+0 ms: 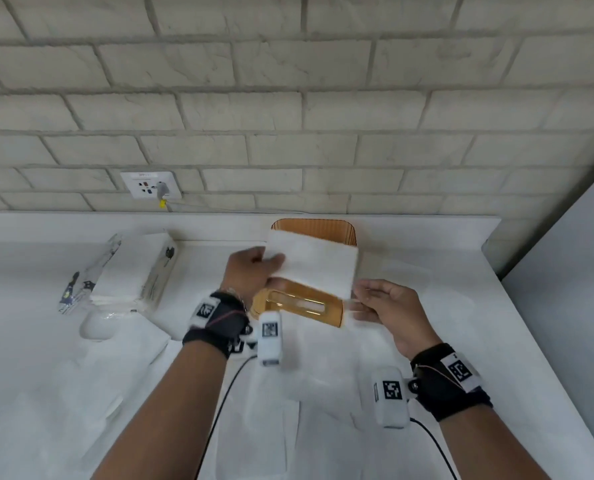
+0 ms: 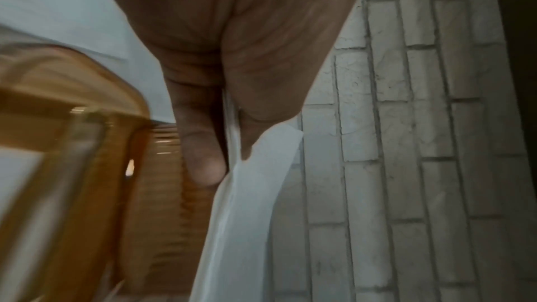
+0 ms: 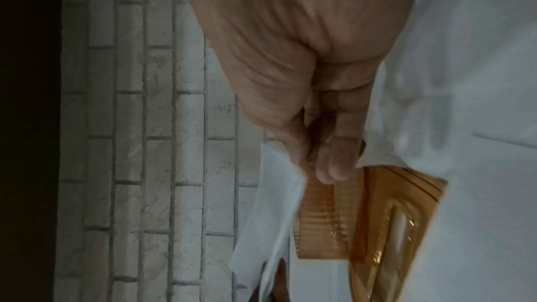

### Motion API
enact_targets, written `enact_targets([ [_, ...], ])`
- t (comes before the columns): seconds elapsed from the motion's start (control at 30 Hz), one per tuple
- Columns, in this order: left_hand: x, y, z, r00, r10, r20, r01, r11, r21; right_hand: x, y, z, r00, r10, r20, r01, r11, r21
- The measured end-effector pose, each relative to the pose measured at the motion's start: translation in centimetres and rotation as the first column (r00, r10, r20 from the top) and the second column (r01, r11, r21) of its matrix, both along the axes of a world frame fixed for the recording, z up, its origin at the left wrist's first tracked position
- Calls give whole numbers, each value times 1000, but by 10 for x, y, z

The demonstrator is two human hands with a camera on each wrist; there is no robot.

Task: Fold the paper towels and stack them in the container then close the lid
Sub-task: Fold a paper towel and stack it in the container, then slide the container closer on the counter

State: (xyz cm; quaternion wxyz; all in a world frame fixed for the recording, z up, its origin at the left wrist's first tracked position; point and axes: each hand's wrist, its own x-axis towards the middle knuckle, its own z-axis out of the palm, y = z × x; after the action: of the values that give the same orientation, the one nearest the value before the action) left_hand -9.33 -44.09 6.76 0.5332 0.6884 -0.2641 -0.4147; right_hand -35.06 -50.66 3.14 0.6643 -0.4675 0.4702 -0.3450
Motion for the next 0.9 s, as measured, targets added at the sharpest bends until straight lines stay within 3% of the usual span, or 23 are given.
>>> enact_targets([
  [0.1, 20, -41, 7, 998, 56, -29, -55, 998, 19, 2, -25, 2, 997, -19, -76, 13, 997, -75],
  [0.23, 31, -88, -3, 999, 27, 24, -30, 990, 137, 10, -47, -7, 963, -17, -268, -41, 977, -211],
  [0.33, 45, -123, -35, 997, 4, 77, -21, 974, 226, 19, -58, -8, 880, -23, -475, -174, 914, -366],
  [0.4, 38, -133, -37, 987, -13, 158, -32, 960, 277, 27, -62, -7, 796, -43, -604, -291, 847, -444],
  [0.53, 11, -125, -12, 890, -114, 441, -75, 918, 389, 41, -71, -7, 727, -67, -683, -385, 784, -487],
  [0.9, -6, -123, 16, 662, -422, 619, 19, 835, 550, 59, -83, -16, 650, -76, -756, -422, 792, -442],
])
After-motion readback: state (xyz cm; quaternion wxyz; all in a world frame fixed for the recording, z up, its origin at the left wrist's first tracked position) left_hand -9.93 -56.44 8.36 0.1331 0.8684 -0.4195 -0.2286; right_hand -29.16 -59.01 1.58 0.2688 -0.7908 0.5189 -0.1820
